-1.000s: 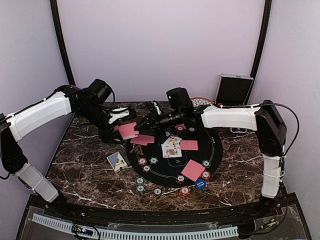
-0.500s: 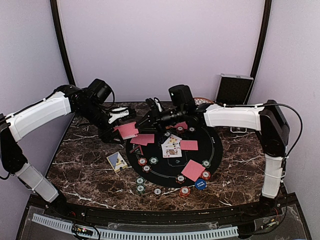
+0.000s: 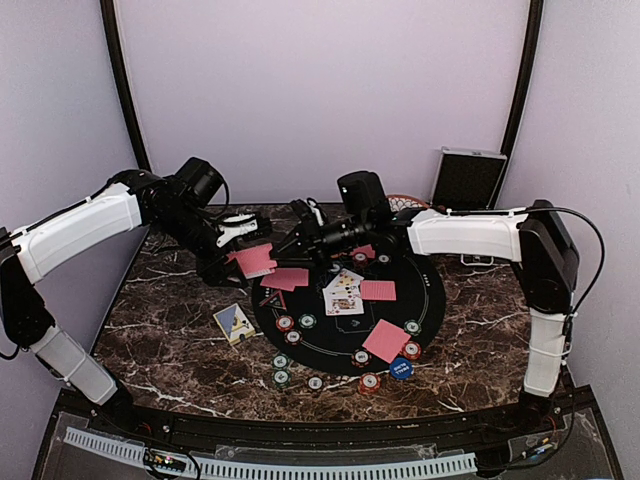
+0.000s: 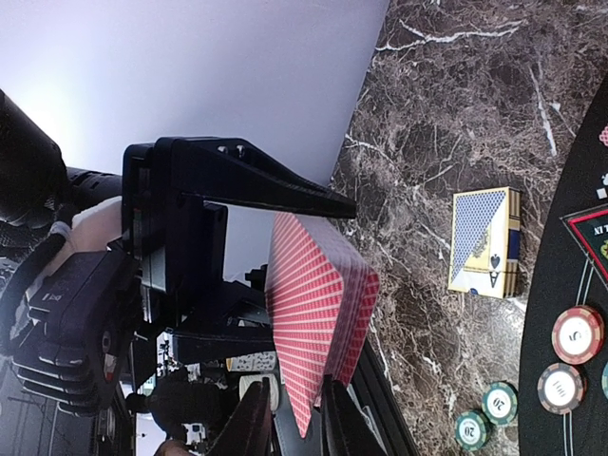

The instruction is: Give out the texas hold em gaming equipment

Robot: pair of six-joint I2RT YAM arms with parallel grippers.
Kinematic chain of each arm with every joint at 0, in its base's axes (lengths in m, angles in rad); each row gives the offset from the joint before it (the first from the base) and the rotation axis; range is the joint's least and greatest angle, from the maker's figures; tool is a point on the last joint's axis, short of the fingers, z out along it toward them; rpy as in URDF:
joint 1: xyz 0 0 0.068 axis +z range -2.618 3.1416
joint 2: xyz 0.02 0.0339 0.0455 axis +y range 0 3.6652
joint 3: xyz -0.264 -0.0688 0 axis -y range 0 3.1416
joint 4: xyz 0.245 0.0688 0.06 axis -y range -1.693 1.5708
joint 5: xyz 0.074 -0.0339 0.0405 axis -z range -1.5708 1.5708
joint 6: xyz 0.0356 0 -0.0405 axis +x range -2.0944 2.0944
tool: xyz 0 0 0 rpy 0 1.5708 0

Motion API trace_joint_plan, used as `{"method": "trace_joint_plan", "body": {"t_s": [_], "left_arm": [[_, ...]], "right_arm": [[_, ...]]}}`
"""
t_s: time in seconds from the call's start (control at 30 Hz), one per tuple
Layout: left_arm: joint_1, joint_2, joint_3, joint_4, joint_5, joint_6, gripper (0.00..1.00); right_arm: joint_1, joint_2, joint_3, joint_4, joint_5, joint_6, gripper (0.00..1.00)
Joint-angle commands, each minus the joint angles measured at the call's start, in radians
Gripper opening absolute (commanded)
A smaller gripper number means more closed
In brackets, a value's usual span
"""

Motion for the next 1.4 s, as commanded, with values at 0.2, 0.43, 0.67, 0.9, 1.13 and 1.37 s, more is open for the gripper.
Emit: {"method": "trace_joint_plan", "body": {"t_s": [0.2,0.43,0.67,0.9,1.13,1.37], "left_arm": [[0.003,-0.052,-0.011,0.008,0.0,0.004,0.0],[0.003,-0.052,-0.011,0.01,-0.005,0.005,0.0],[0.003,-0.054,-0.01,0.011,-0.011,0.007,0.0],[0.004,-0.052,-0.016,0.01,-0.019,0.011,0.0],[0.004,-0.043,-0.017,0.01,-0.023,0.014,0.0],[0.005,-0.034,-0.015,0.008,-0.025,0.013,0.0]], "right_arm": [[0.009,0.01,0.013,0.049,-0.037,0.016,0.15],[0.002,0.005,-0.006,0.108,-0.057,0.058,0.01],[-0.022,-0.026,-0.031,0.141,-0.066,0.079,0.0],[-0.085,-0.104,-0.132,0.191,-0.075,0.105,0.0],[-0.172,-0.224,-0.298,0.234,-0.081,0.114,0.0],[-0.284,-0.329,-0.464,0.165,-0.079,0.041,0.0]]}}
